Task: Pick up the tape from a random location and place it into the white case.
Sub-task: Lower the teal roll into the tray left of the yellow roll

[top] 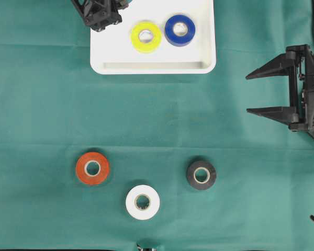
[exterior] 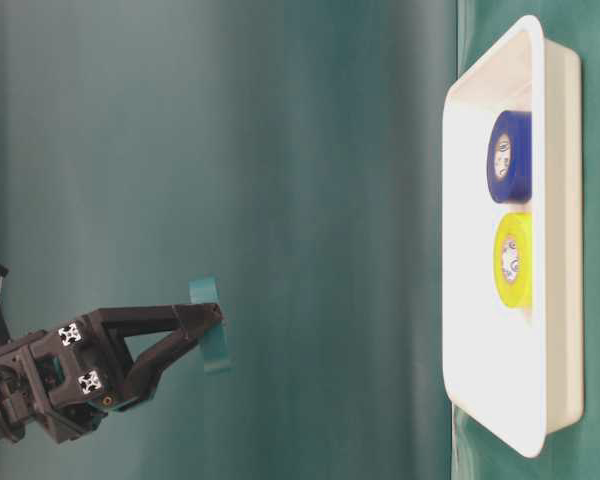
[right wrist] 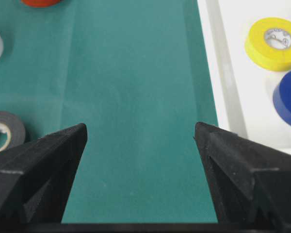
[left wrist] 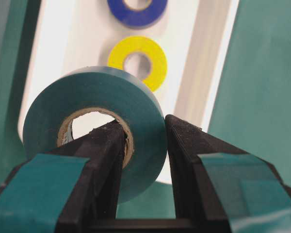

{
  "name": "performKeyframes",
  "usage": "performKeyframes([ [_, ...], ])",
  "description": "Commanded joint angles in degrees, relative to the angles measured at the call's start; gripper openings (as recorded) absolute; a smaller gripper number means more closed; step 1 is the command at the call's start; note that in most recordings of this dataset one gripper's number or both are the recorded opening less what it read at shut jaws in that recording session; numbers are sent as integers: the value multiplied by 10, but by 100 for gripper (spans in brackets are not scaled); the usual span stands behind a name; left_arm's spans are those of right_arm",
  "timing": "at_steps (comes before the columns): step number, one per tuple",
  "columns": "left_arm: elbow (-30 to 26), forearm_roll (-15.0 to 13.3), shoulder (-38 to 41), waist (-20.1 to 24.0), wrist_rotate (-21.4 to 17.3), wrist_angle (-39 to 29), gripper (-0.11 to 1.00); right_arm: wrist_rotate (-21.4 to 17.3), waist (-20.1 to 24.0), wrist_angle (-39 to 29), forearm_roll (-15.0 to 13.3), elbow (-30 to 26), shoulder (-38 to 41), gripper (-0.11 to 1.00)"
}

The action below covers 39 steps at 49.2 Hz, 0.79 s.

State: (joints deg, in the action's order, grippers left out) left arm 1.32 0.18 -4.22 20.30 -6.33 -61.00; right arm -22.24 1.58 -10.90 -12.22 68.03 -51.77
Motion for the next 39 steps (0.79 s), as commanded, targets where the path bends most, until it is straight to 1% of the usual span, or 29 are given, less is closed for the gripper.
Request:
performKeyframes([
  [1,-11,1,-11,1,0,0,23,1,0,3,-1,-11,2,87],
  [39,3,1,-11,1,0,5,23,1,-1,3,-1,-11,2,87],
])
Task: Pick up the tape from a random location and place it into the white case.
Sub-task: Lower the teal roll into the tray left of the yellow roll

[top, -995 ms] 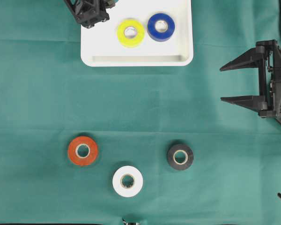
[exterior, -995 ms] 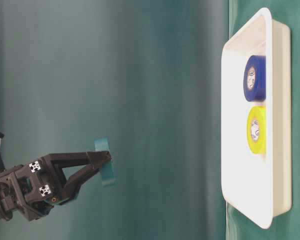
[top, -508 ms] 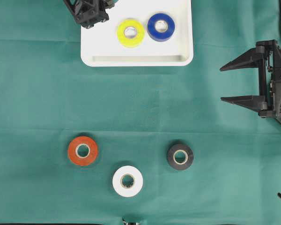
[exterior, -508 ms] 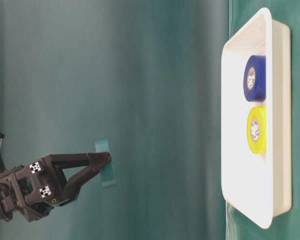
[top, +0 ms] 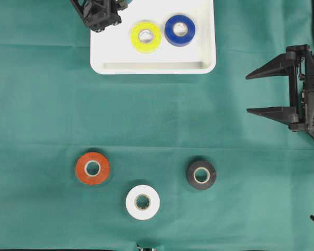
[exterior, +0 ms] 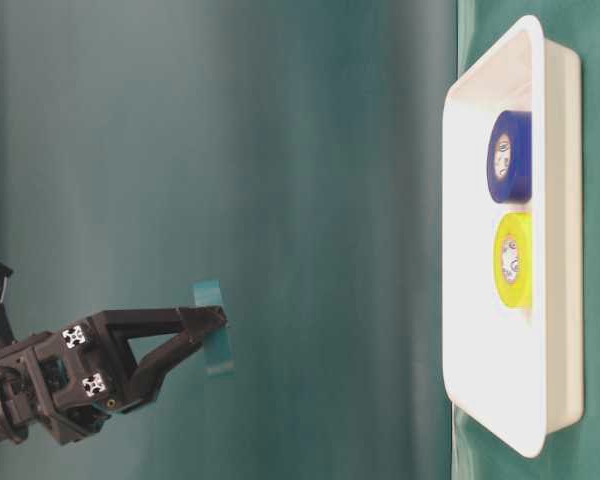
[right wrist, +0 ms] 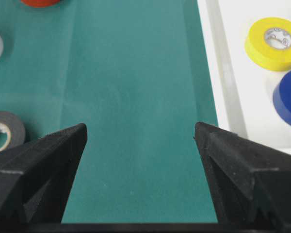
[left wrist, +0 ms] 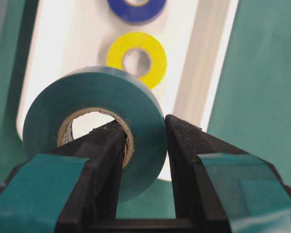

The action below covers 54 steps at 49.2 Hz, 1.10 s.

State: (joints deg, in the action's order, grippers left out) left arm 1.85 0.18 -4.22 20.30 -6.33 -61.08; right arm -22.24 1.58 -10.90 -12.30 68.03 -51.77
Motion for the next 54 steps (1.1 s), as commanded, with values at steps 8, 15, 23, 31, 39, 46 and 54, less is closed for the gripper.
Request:
performKeyframes([
  [8,29,1,-4,1,0,42,23,1,-1,3,-1,-11,4,87],
  [15,73,2,10,2,0,102,23,1,-1,3,-1,-11,4,87],
  [23,126,2,40,17,0,169,23,1,-1,3,0,-11,5,87],
  [31,164,1,73,42,0,219,23,0,0,4,0,-11,5,87],
  [39,190,1,99,69,0,265,23,1,0,5,-1,-10,7,87],
  [46,200,0,115,75,-1,291,23,0,-1,4,0,-10,9,87],
  [54,200,-1,125,75,-2,308,23,1,0,5,-1,-10,11,87],
])
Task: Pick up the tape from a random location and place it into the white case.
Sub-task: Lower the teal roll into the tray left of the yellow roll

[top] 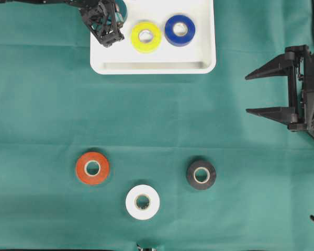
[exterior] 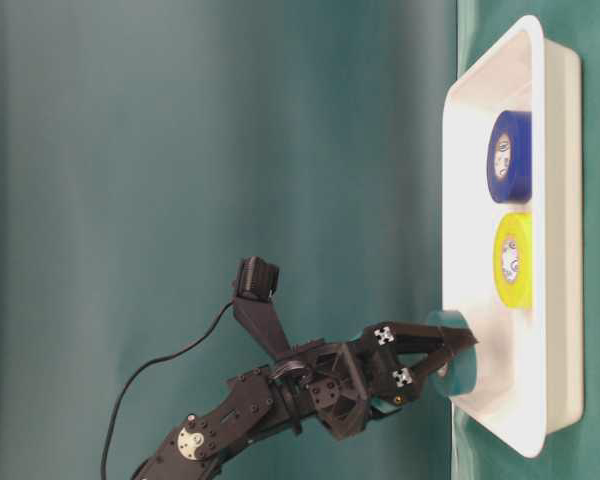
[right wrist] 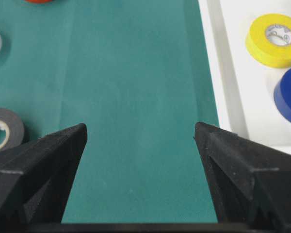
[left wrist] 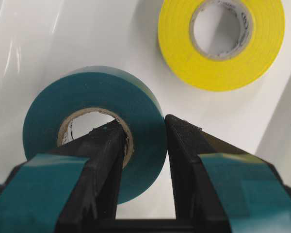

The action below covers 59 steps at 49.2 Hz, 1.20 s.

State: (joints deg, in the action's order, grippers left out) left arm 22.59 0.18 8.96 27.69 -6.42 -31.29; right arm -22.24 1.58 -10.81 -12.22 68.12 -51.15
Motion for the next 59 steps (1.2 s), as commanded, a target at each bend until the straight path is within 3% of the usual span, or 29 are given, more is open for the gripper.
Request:
performKeyframes([
  [1,-8,-1,-4,1,-1,12,23,1,-1,4,-2,-11,4,87],
  [32,-9,-2,8,-6,-20,18,24,0,0,4,-2,-11,5,87],
  [34,-9,-2,8,-6,-20,20,31,1,-1,4,-2,-11,5,87],
  [42,-8,-2,7,-5,-19,27,79,0,0,4,-2,-11,5,87],
  [46,-8,-2,7,-5,-19,27,95,0,-1,4,-2,-11,5,87],
  [59,-10,-3,4,-5,-19,25,95,0,-1,4,-2,-11,5,87],
])
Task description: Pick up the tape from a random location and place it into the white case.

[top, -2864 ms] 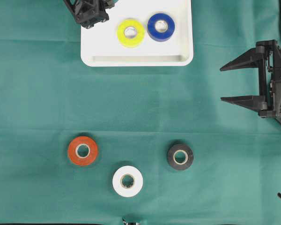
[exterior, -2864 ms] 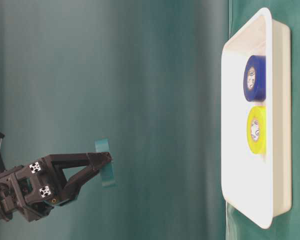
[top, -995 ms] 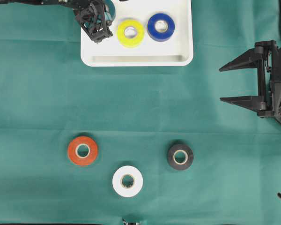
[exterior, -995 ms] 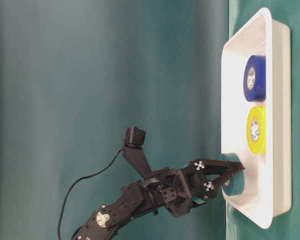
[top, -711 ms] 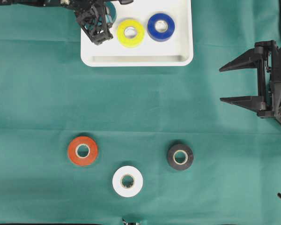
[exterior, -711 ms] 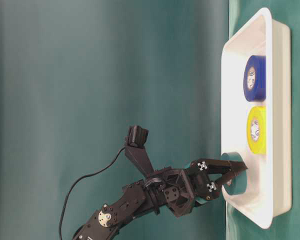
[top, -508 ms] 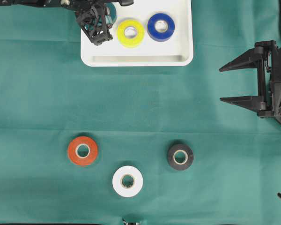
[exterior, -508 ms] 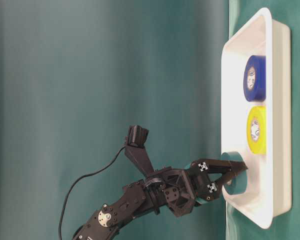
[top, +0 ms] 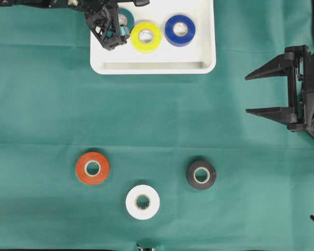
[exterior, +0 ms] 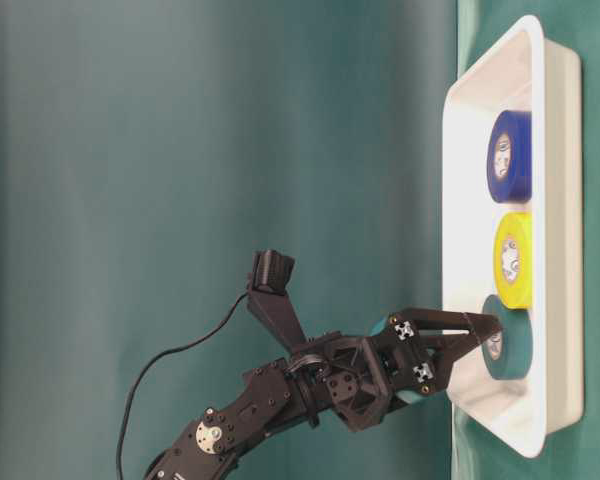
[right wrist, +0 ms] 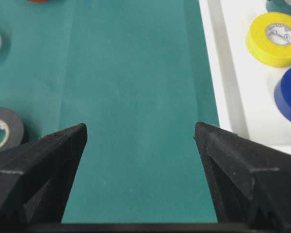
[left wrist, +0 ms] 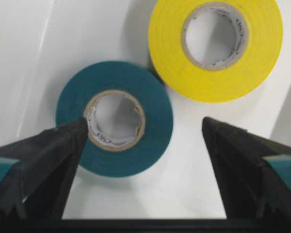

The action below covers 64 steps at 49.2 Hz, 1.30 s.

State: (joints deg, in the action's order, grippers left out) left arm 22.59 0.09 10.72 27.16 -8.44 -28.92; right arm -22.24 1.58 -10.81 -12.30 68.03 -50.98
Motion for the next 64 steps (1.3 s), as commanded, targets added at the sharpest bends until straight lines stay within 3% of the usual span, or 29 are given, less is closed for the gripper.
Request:
performKeyframes([
  [1,-10,-2,-15,-1,1,0,95,0,-1,4,-1,-10,4,87],
  [12,-18,-1,-40,-1,-1,-21,95,0,0,4,-1,-11,4,87],
  [36,-105,1,-130,-1,-2,-159,95,-1,-1,3,-1,-11,4,87],
  [54,-108,1,-156,-6,-4,-168,95,-1,-1,4,-1,-11,4,87],
  [64,-98,1,-163,-52,-2,-161,95,-2,-1,4,-1,-12,4,87],
])
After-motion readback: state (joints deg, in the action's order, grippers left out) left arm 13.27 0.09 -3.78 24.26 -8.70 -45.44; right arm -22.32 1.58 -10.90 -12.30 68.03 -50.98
